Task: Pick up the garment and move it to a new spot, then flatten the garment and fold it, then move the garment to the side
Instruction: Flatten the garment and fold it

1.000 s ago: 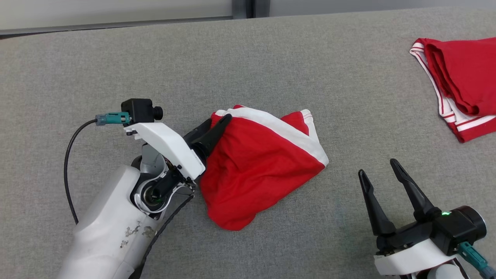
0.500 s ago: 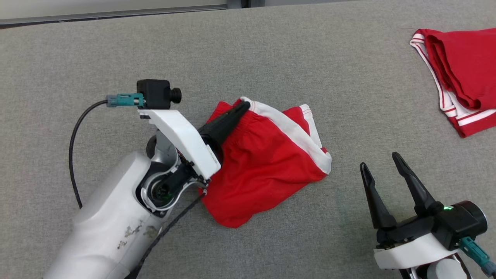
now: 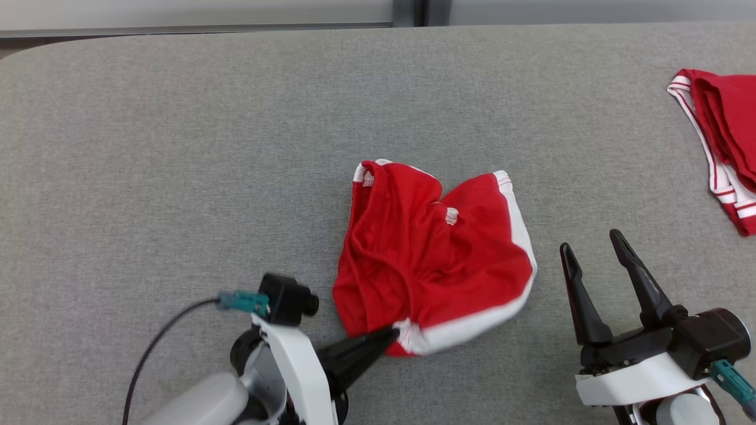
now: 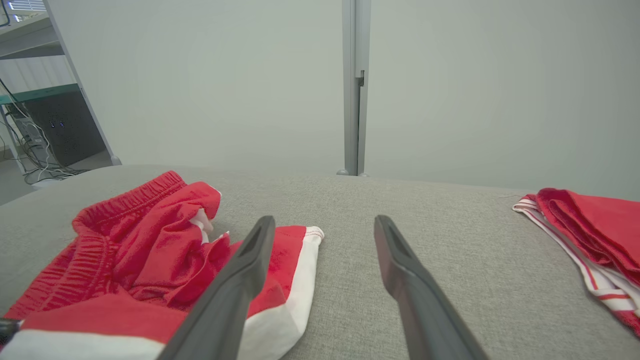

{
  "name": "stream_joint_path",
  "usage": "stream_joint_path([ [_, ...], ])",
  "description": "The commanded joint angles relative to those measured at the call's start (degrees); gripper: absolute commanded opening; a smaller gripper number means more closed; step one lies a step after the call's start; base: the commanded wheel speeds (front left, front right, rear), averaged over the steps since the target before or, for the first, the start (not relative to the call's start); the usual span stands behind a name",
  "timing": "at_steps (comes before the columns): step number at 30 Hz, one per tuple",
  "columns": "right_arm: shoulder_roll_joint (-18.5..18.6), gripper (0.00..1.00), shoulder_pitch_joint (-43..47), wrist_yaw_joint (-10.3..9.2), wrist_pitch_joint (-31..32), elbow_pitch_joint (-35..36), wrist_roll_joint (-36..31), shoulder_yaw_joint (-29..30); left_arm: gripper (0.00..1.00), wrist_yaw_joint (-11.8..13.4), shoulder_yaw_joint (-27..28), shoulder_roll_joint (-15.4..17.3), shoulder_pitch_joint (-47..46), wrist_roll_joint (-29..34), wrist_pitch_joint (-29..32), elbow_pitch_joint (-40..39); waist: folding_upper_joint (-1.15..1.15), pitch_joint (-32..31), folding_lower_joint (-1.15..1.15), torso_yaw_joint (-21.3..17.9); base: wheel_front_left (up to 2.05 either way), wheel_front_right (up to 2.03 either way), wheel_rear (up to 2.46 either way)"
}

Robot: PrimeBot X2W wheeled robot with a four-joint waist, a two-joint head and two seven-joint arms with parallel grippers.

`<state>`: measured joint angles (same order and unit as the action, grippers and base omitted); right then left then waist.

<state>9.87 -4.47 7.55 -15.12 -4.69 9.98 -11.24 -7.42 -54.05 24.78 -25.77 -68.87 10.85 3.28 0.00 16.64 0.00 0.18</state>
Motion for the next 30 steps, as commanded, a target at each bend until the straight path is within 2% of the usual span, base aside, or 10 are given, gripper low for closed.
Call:
stream_joint_path([
  [1,0.0,1.00,0.4,-0.14,0.0,0.1,-0.1,0.2,0.00,-0.1,-0.8,0.5,1.0,1.1,-0.4,0.3,0.00,-0.3,0.00,0.6,0.00,0.00,0.00],
  [5,-0.2,1.00,0.6,-0.14,0.0,-0.2,0.0,0.1,0.00,-0.1,-2.4,-0.1,2.4,3.3,-2.0,1.9,0.00,-1.0,0.00,1.1,0.00,0.00,0.00],
  [8,0.1,1.00,0.5,-0.14,0.0,-0.3,0.2,-0.3,0.52,-0.1,-3.2,-1.3,1.6,4.1,-2.3,2.3,0.00,-1.5,0.00,1.2,0.00,0.00,0.00],
  [9,0.2,1.00,0.4,-0.14,0.0,-0.2,0.3,-0.3,0.84,0.0,-3.5,-1.3,1.1,4.8,-2.1,2.2,0.00,-1.7,0.00,1.1,0.00,0.00,0.00],
  [11,0.3,1.00,0.3,-0.14,0.0,-0.1,0.6,-0.2,1.00,0.4,-4.3,-1.0,0.0,6.7,-1.6,1.9,0.00,-2.0,0.00,0.8,0.00,0.00,0.00],
  [17,-0.1,1.00,0.3,-0.14,0.0,0.1,0.7,0.3,0.96,2.5,-6.8,0.3,-2.2,11.8,0.6,0.8,0.00,-2.3,0.00,-1.0,0.00,0.00,0.00],
  [19,-0.4,1.00,0.3,-0.14,0.0,0.1,0.8,0.2,0.74,3.2,-7.1,0.7,-2.6,12.6,1.1,0.6,0.00,-2.2,0.00,-1.6,0.00,0.00,0.00],
  [22,-0.8,1.00,0.5,-0.14,0.0,0.0,0.7,0.4,0.16,3.9,-7.3,1.3,-2.7,13.4,1.3,0.1,0.00,-2.0,0.00,-2.5,0.00,0.00,0.00],
  [27,-1.1,1.00,0.8,-0.14,0.0,0.1,0.7,0.7,0.19,4.9,-6.7,3.3,-2.4,13.4,1.9,-3.0,0.00,-1.7,0.00,-2.9,0.00,0.00,0.00],
  [30,-1.1,1.00,1.0,-0.14,0.0,0.2,0.6,1.0,0.00,5.8,-6.4,5.1,-2.2,14.2,2.1,-6.1,0.00,-1.8,0.00,-2.7,0.00,0.00,0.00],
])
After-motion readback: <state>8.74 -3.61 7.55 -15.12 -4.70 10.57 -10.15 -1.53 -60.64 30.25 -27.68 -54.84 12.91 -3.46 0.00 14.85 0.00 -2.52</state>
